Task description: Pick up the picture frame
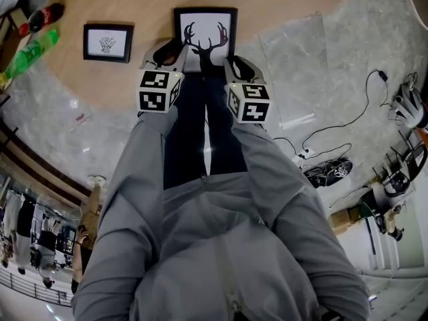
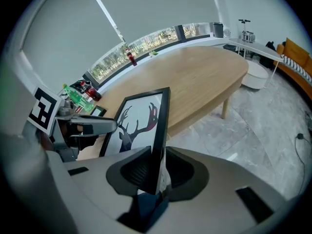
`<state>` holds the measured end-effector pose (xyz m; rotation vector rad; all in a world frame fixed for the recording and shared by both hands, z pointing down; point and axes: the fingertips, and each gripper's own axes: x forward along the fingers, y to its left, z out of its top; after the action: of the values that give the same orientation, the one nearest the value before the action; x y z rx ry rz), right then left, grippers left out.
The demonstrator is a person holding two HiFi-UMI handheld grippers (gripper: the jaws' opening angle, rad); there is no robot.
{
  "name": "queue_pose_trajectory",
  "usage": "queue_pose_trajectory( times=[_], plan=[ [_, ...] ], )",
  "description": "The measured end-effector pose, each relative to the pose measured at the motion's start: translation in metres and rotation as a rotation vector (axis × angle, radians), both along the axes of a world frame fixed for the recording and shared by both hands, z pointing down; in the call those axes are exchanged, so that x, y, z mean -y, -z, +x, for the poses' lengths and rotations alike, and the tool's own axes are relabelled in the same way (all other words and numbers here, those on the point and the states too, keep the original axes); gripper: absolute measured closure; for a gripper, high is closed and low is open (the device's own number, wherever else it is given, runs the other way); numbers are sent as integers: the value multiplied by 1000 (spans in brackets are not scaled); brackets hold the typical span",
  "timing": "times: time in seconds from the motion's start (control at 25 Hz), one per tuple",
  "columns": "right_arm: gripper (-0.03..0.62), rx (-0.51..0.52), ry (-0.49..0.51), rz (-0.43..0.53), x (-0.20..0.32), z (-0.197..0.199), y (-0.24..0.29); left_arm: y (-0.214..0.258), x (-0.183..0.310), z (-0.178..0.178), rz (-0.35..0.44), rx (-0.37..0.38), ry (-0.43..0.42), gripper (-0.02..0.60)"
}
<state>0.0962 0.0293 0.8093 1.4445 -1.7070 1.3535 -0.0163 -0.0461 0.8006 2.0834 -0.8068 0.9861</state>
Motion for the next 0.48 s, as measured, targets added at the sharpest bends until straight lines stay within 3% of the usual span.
queue_pose_trajectory(
  times=[0.04,0.12,0.32,0.48],
  plan=[
    [497,18,3,3,-1,3,-1,0,0,1,-2,0,1,453],
    [425,77,-5,8,-3,9,-5,0,0,3,-6,0,5,457],
    [385,437,-57,38,0,9,-6,0,-8,19,-19,-19,-65,462],
    [385,493,-17,25,2,15,-18,0,-14,30,-22,-25,-90,465]
  ],
)
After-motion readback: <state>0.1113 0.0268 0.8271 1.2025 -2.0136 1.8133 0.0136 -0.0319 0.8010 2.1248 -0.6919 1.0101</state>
